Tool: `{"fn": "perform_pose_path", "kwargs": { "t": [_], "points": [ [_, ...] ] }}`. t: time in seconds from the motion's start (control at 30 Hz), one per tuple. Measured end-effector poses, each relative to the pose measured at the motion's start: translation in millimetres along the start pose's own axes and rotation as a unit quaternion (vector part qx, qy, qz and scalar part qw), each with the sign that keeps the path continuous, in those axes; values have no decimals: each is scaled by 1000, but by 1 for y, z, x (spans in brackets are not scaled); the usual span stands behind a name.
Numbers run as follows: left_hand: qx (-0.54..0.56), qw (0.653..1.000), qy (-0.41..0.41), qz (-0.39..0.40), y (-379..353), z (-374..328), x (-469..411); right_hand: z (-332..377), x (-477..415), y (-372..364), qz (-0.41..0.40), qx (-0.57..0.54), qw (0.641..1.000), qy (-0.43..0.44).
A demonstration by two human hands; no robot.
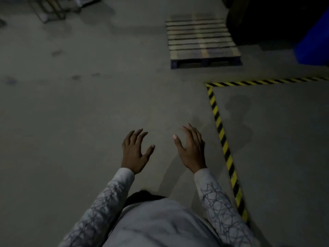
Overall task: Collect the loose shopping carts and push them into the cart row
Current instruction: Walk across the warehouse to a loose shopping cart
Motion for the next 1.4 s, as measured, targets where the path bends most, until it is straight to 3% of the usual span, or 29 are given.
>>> {"fn": "perform_pose_path", "kwargs": {
  "t": [0.1,0.17,0.27,0.4,0.67,0.87,1.0,1.2,1.4],
  "points": [
    [35,998,32,-39,53,62,-3,68,-37,-51,36,-11,998,52],
    [132,986,85,-49,84,98,-1,109,-58,-87,89,-59,992,72],
    [313,929,183,-77,122,140,0,162,-86,-126,154,-136,975,90],
    [430,859,247,-127,156,186,4,220,-116,-167,190,-150,962,128],
    [417,805,339,-253,209,283,-35,322,-213,-274,295,-208,919,157],
    [399,772,354,-345,256,382,-131,428,-346,-360,363,-158,872,287],
    [383,766,323,-404,310,434,-192,516,-430,-396,375,-142,845,353],
    [363,750,324,-448,384,501,-250,616,-506,-456,426,-151,801,393],
    [352,721,389,-453,433,620,-287,719,-573,-527,396,-156,778,462]
  ]
}}
Point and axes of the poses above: each hand's wrist, its own x-axis away from the middle knuckle, its own y-axis out of the back of the hand, z = x × y, the point moved 6 cm from there along -x, towards the middle knuckle, and after that the axes turned 7 degrees about z, right-handed, at the moved point
